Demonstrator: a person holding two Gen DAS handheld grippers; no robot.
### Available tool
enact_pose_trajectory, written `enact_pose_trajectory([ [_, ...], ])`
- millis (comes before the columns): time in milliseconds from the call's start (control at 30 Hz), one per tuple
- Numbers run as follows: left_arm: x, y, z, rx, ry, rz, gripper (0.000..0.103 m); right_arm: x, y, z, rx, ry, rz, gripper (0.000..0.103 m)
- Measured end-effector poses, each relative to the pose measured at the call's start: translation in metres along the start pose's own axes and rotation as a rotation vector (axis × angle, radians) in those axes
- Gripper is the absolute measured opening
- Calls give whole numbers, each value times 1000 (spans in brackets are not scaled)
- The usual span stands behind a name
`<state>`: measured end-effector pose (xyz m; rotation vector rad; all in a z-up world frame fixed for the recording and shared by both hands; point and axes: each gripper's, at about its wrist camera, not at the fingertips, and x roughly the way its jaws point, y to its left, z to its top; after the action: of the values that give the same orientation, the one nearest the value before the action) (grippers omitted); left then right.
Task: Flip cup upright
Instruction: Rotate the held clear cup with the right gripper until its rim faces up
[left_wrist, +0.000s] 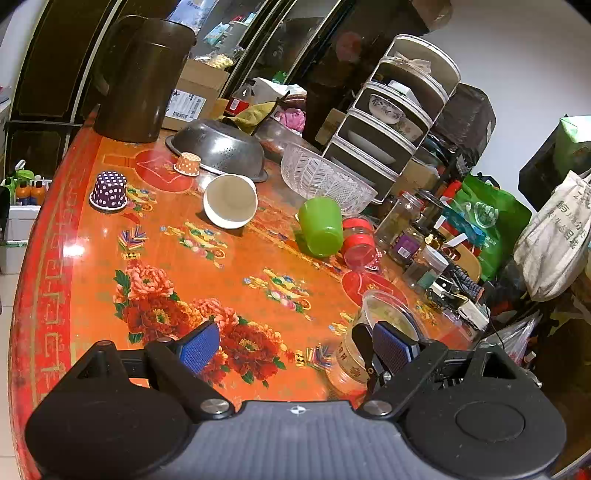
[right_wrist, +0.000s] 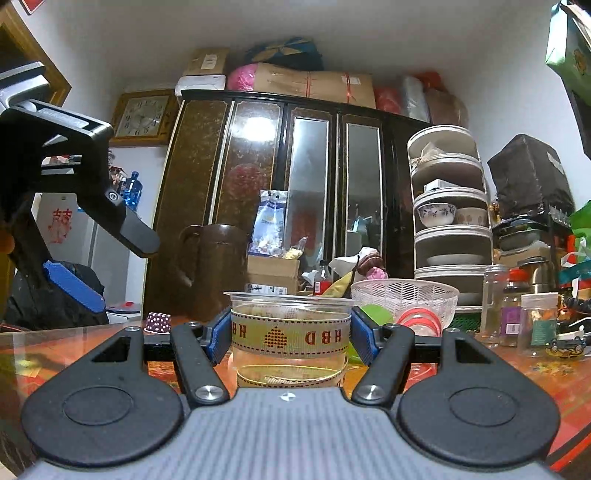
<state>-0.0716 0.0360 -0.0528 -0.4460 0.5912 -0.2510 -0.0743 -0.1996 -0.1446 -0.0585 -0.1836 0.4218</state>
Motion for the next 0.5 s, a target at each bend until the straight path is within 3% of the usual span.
enact_pose_trajectory([
  [500,0,-2,-1,-1,2,3,92,4,-1,1,8,51,11,72],
])
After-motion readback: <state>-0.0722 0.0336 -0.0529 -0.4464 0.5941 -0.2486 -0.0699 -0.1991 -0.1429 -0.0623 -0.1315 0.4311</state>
